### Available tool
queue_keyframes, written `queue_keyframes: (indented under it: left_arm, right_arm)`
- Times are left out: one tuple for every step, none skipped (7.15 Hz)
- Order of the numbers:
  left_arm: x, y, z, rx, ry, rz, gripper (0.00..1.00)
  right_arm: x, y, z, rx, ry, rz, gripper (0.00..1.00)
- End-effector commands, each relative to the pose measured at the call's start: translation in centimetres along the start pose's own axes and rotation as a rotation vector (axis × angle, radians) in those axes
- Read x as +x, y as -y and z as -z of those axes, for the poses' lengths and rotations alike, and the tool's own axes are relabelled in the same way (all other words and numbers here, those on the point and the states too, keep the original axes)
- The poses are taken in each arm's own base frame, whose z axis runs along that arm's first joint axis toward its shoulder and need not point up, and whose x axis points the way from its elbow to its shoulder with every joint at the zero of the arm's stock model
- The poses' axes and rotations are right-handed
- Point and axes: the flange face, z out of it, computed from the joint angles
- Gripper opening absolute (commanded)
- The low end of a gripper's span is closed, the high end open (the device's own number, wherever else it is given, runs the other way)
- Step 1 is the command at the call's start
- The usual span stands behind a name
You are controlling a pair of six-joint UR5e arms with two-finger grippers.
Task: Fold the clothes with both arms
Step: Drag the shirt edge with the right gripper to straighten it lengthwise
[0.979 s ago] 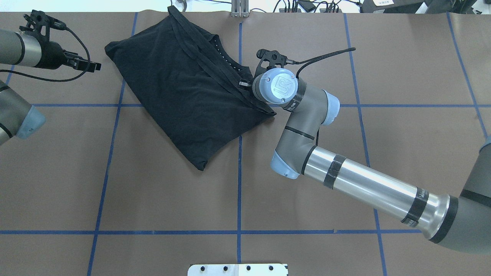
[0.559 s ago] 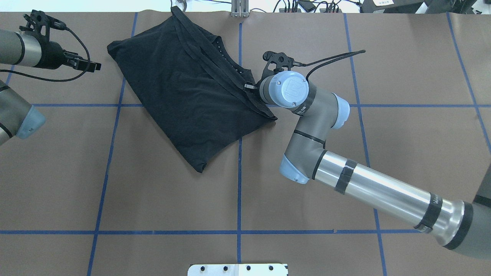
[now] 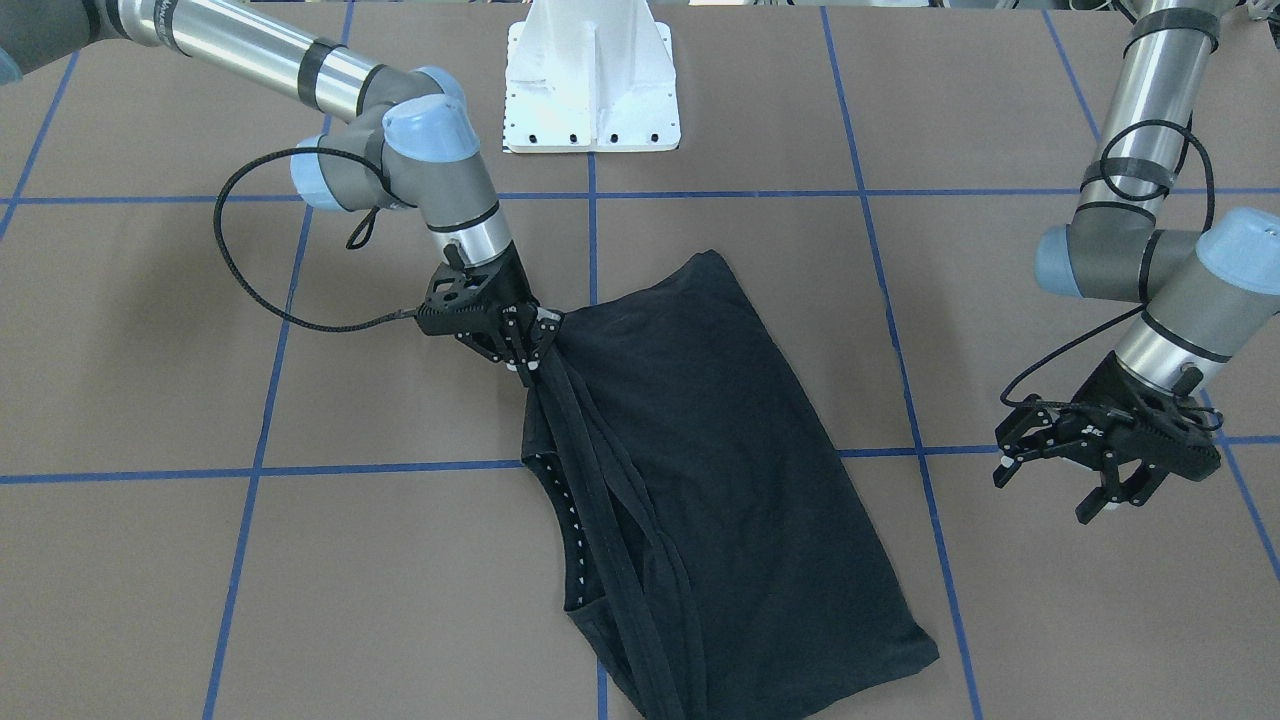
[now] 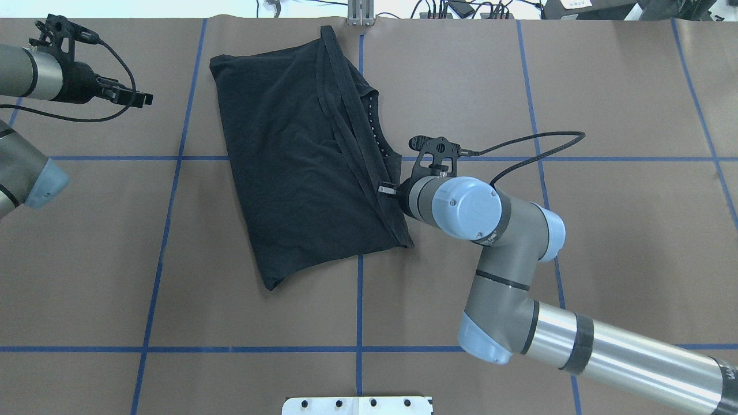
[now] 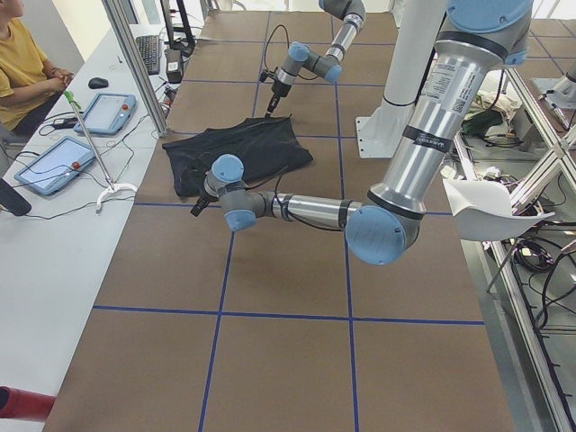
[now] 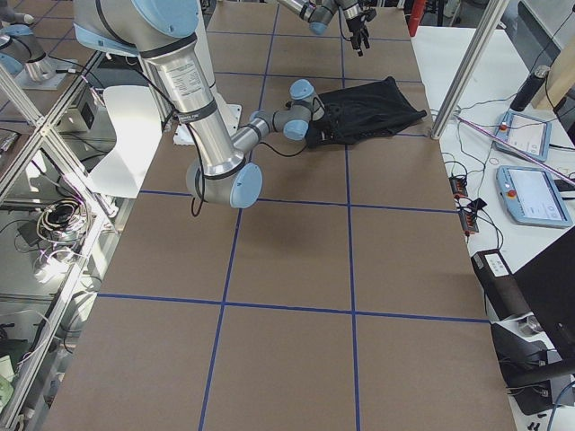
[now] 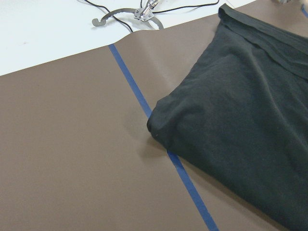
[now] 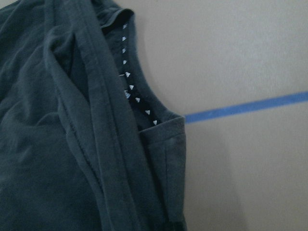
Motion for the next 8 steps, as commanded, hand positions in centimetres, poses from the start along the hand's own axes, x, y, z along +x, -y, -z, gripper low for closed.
queue_keyframes:
  left_arm:
    - [0.0,0.0,0.0,0.000,0.000,0.008,1.00]
    - [0.0,0.0,0.0,0.000,0.000,0.017,1.00]
    - [0.1,0.0,-0.1,0.000,-0.002,0.016,1.00]
    - [0.1,0.0,0.0,0.002,-0.002,0.016,1.00]
    - [0.0,0.0,0.0,0.001,-0.001,0.016,1.00]
    - [0.1,0.0,0.0,0.002,-0.002,0.017,1.00]
    - [0.1,0.0,0.0,0.002,-0.002,0.016,1.00]
    - [0.2,0.1,0.1,0.004,-0.005,0.016,1.00]
  right_arm:
    - [-2.1,-6.6,3.1,0.005,0.004,-0.009,0.00]
    - [-2.2,-7.3,3.1,0.012,0.007,-0.004,0.00]
    - [-1.9,-7.4,3.0,0.010,0.001,-0.001,0.00]
    - [-1.9,-6.9,3.1,0.012,0.003,0.010,0.92]
    - [-1.5,-3.8,3.7,0.008,-0.005,0.022,1.00]
    - [-2.1,-0.4,4.3,-0.026,-0.037,0.071,1.00]
    - [-4.9,1.2,4.8,-0.018,-0.073,0.096,1.00]
    - [-8.2,1.8,4.3,-0.026,-0.121,0.129,1.00]
